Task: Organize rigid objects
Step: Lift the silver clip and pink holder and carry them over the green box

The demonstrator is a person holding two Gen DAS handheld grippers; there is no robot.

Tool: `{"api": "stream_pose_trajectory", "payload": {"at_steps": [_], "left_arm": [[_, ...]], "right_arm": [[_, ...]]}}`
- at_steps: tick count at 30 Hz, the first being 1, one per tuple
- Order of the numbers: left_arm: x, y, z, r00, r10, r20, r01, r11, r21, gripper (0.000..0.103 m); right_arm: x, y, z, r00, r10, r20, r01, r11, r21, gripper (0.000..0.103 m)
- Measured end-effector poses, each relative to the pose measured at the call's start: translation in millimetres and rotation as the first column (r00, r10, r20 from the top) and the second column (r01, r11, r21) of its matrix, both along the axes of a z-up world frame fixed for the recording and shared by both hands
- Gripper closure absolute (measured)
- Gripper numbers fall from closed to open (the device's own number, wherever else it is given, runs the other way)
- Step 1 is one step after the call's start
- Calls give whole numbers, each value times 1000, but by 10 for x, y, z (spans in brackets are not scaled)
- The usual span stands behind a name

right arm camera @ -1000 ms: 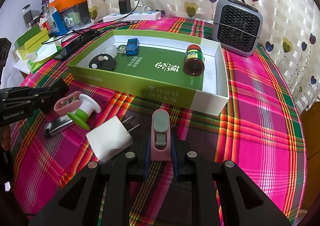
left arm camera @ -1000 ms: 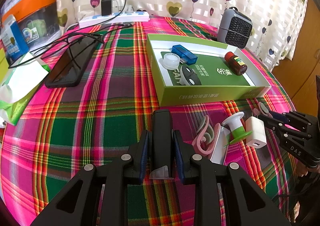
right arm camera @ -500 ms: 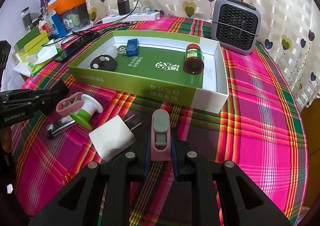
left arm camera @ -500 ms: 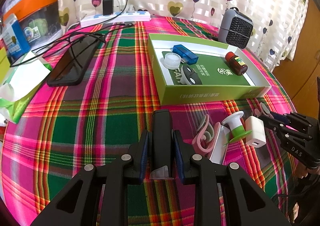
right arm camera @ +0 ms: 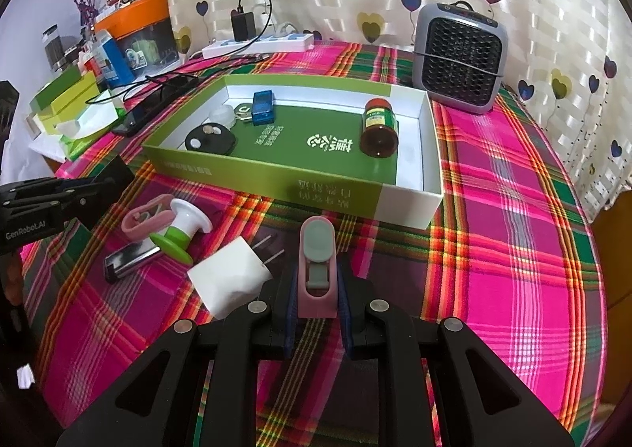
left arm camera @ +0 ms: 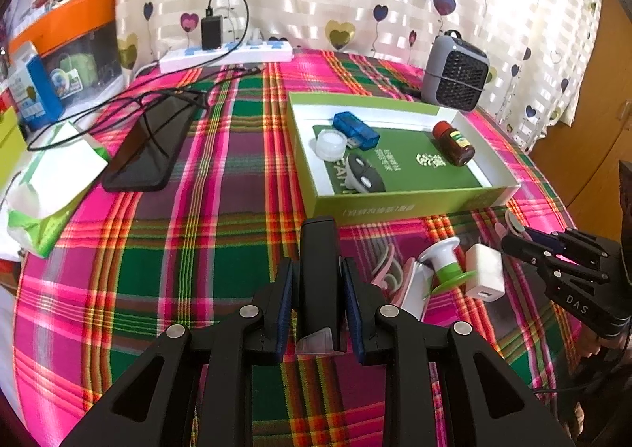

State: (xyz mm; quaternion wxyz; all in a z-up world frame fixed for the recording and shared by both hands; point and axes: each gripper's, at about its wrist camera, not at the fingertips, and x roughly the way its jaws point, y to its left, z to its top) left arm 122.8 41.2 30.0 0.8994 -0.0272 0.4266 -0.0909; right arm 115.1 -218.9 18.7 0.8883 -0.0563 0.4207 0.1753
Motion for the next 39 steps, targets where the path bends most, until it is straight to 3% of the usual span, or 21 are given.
{"api": "stream_pose_trajectory", "payload": {"at_steps": [22, 39], "left_arm": [[113, -79, 297, 998, -26, 52, 27, 999, -18, 80], [342, -138, 341, 997, -49, 56, 51, 998, -30, 80]], "right_arm": [[43, 36, 327, 998, -7, 54, 6, 1000, 27, 85], [208, 70, 467, 997, -30, 74, 27, 999, 39, 85]]}}
